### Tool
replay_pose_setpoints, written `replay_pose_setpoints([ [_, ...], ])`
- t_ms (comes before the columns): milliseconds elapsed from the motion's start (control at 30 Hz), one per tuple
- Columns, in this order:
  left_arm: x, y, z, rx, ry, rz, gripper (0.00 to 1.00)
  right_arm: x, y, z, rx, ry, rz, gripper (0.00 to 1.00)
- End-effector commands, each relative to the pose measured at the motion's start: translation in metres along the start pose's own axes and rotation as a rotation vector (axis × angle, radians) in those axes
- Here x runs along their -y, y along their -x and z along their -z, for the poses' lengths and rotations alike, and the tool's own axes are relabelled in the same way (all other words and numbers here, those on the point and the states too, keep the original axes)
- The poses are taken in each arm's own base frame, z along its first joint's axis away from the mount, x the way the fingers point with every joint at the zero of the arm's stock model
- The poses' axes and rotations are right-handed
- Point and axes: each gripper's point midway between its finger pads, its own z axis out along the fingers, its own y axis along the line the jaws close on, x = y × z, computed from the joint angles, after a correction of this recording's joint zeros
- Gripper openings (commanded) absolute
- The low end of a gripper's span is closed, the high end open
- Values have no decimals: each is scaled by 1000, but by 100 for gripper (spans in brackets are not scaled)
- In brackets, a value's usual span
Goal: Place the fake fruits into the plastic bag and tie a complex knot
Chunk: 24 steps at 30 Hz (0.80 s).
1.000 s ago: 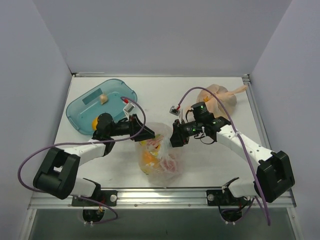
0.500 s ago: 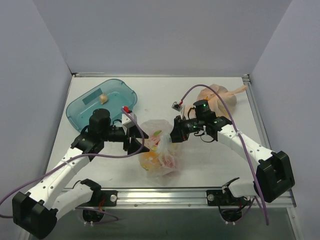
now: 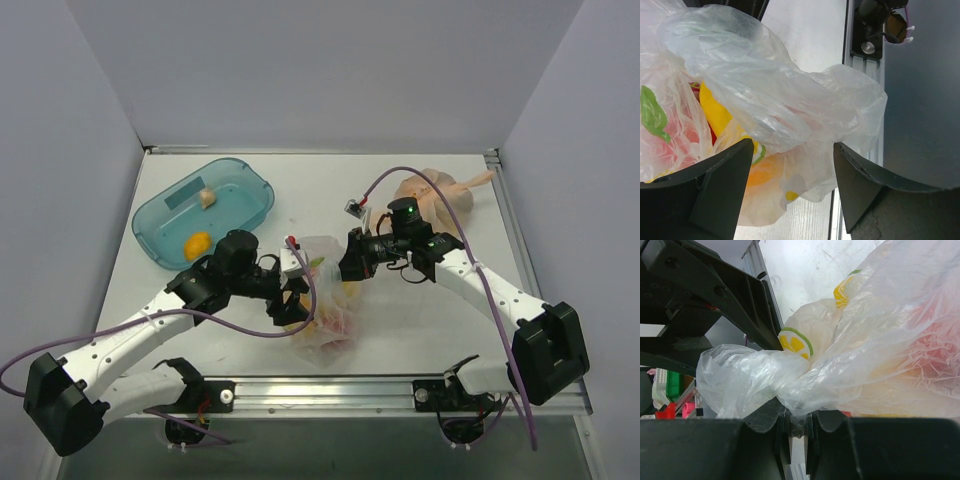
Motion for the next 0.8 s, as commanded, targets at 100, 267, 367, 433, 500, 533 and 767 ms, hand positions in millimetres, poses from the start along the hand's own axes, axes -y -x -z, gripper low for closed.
replay_pose_setpoints([
  [100, -17, 38, 1, 91, 90, -68, 75, -10, 2, 2, 3, 35, 55, 0],
  [267, -24, 45, 3, 117, 133, -53, 70, -6, -5, 3, -18, 16, 62, 0],
  [367, -25, 49, 5, 136, 139, -55, 69, -5, -7, 4, -23, 7, 64, 0],
  [433, -24, 50, 4, 142, 133, -47, 69, -5, -9, 3, -30, 6, 65, 0],
  [500, -25, 53, 5, 155, 140, -38, 69, -6, -8, 3, -32, 4, 73, 0],
  [533, -27, 54, 5, 159, 148, -34, 67, -6, -9, 3, -35, 2, 77, 0],
  [767, -35, 55, 6, 168, 155, 8, 10, -6, -13, 7, -50, -8, 91, 0],
])
